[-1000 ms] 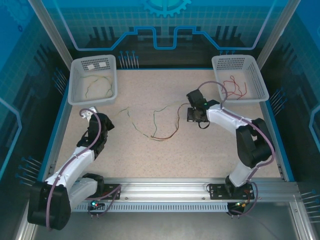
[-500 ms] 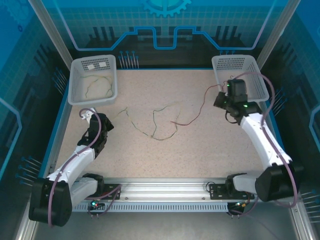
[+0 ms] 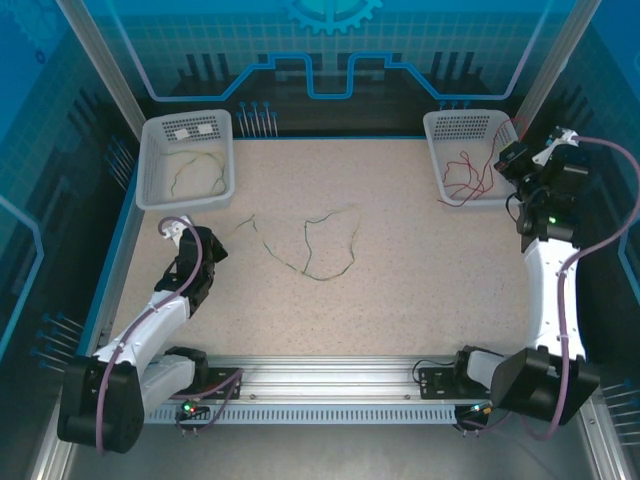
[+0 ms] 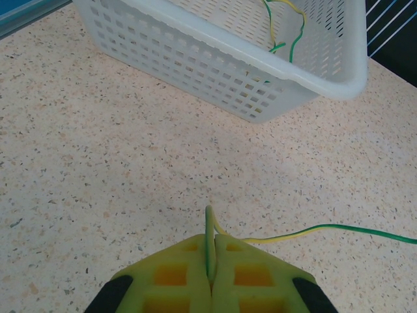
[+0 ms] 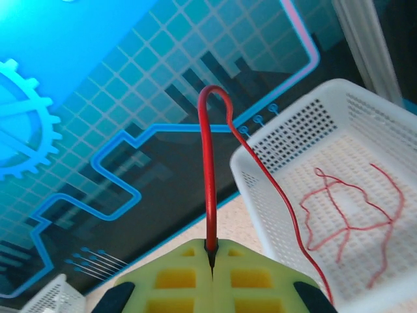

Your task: Untangle the cables

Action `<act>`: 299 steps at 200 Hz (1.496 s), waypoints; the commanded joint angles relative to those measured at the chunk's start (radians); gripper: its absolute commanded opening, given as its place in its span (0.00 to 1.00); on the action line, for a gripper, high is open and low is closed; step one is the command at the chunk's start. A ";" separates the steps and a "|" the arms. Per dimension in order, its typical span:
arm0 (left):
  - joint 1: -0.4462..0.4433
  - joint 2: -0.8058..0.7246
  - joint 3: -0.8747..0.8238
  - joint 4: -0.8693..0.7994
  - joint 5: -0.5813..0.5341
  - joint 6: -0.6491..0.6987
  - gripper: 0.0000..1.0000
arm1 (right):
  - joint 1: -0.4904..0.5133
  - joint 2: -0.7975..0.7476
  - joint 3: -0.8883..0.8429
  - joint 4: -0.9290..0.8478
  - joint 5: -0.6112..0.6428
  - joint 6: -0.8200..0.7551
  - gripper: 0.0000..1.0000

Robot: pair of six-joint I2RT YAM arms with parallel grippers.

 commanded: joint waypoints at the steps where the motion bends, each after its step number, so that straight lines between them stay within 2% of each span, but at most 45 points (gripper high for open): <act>1: 0.006 -0.018 -0.002 0.008 0.012 -0.025 0.00 | -0.044 0.034 0.034 0.220 -0.081 0.068 0.00; 60: 0.006 -0.028 -0.007 0.003 0.016 -0.021 0.00 | -0.071 0.153 0.090 0.543 -0.191 0.059 0.00; 104: 0.006 -0.028 -0.005 0.003 0.016 -0.021 0.00 | -0.071 0.184 0.150 0.593 -0.221 0.032 0.00; 129: 0.006 -0.023 -0.004 0.006 0.023 -0.026 0.00 | -0.065 0.186 0.137 0.596 -0.174 -0.021 0.00; 143: 0.006 -0.023 -0.005 0.008 0.028 -0.027 0.00 | -0.042 0.177 0.110 0.565 -0.098 -0.097 0.00; 198: 0.004 -0.037 0.007 0.014 0.077 -0.014 0.00 | 0.041 0.215 -0.140 0.622 0.165 -0.298 0.00; 220: 0.000 -0.043 0.018 0.006 0.086 -0.004 0.00 | 0.041 0.321 -0.171 0.616 0.196 -0.306 0.00; 245: -0.008 -0.055 0.029 -0.011 0.088 0.010 0.00 | 0.041 0.452 -0.113 0.535 0.190 -0.295 0.00; 261: -0.014 -0.065 0.036 -0.021 0.085 0.023 0.00 | 0.032 0.475 -0.128 0.572 0.199 -0.241 0.00; 278: -0.018 -0.076 0.039 -0.034 0.070 0.026 0.00 | 0.019 0.478 -0.103 0.525 0.315 -0.205 0.00; 299: -0.018 -0.078 0.037 -0.033 0.068 0.023 0.00 | -0.056 0.492 -0.108 0.554 0.278 -0.080 0.00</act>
